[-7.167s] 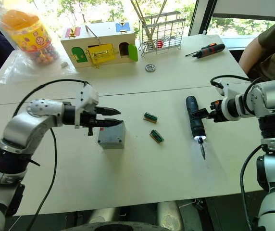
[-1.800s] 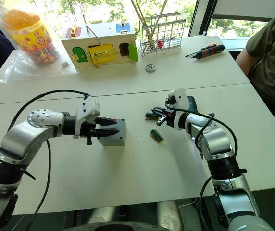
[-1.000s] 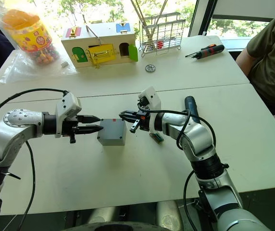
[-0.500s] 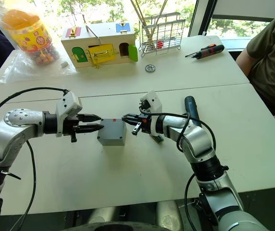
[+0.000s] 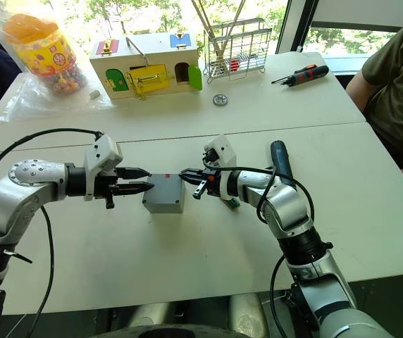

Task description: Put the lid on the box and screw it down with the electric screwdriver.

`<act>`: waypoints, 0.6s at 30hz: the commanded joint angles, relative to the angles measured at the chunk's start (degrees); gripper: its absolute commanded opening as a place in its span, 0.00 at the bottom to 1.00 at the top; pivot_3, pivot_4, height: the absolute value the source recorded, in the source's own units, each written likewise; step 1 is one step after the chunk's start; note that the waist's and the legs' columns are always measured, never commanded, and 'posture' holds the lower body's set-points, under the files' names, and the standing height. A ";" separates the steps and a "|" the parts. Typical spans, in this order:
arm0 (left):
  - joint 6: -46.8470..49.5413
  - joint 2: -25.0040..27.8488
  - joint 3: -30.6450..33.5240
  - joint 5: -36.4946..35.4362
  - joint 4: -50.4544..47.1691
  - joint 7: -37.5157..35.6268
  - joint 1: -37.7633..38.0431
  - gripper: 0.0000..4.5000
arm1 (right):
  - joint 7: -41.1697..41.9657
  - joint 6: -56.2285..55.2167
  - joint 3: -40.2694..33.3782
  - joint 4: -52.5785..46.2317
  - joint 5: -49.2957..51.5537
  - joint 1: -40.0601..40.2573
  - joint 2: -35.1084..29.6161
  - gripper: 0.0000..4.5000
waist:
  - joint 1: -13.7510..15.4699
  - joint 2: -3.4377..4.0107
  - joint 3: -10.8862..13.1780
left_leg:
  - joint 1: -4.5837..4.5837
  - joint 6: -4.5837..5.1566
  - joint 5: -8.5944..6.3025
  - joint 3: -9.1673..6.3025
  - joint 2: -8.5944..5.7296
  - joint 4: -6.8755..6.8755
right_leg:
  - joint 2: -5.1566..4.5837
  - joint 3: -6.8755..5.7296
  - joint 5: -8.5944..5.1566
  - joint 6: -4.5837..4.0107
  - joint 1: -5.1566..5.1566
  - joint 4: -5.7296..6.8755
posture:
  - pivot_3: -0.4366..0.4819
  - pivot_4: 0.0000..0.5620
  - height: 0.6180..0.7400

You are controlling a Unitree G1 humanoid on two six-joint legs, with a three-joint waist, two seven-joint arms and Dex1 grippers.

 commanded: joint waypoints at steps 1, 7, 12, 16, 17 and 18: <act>-0.51 -0.22 0.36 -0.36 -1.36 0.27 -0.61 0.38 | 0.52 -0.93 0.17 -0.08 -0.12 -1.39 0.36 0.01 | 0.00 0.00 0.00 | 0.00 0.00 0.00 0.00 0.00 0.00 | 0.00 0.00 0.00 0.00 0.00 0.00 | 0.48 0.27 1.00; -0.58 -0.79 0.00 -0.16 -0.67 0.20 -1.41 0.38 | 0.95 -1.27 0.11 0.42 -0.60 -2.00 0.19 0.42 | 0.00 0.00 0.00 | 0.00 0.00 0.00 0.00 0.00 0.00 | 0.00 0.00 0.00 0.00 0.00 0.00 | 0.48 0.27 1.00; -0.33 -1.50 0.08 -0.79 -0.05 -0.05 -2.96 0.38 | 1.16 0.06 -1.39 -1.07 0.36 -2.60 -0.56 0.95 | 0.01 0.00 0.00 | 0.00 0.00 0.00 0.00 0.00 0.01 | 0.00 0.00 0.00 0.00 0.00 0.00 | 0.48 0.27 1.00; -0.43 -3.39 -1.19 -1.59 -0.41 -0.74 -5.38 0.38 | 0.81 4.32 -6.97 -5.05 3.64 -4.18 -3.69 0.99 | 0.34 0.00 0.00 | -0.01 0.00 0.00 0.00 -0.02 0.01 | -0.01 0.00 0.00 0.00 0.00 0.00 | 0.48 0.27 1.00; -0.53 -3.86 -1.55 -1.77 -0.65 -1.16 -5.92 0.38 | 0.27 7.28 -9.88 -6.40 5.50 -5.07 -5.04 0.99 | 0.35 0.00 0.00 | -0.01 0.00 0.00 0.00 -0.03 0.02 | -0.02 -0.01 0.00 0.00 0.02 0.00 | 0.48 0.27 1.00; -0.74 -4.29 -2.03 -1.81 -0.99 -1.58 -6.40 0.38 | 0.01 10.76 -13.00 -7.55 7.33 -6.12 -7.15 0.99 | 0.36 0.00 0.00 | -0.01 0.00 0.00 0.00 -0.03 0.04 | -0.02 -0.01 0.00 0.00 0.03 -0.01 | 0.48 0.27 1.00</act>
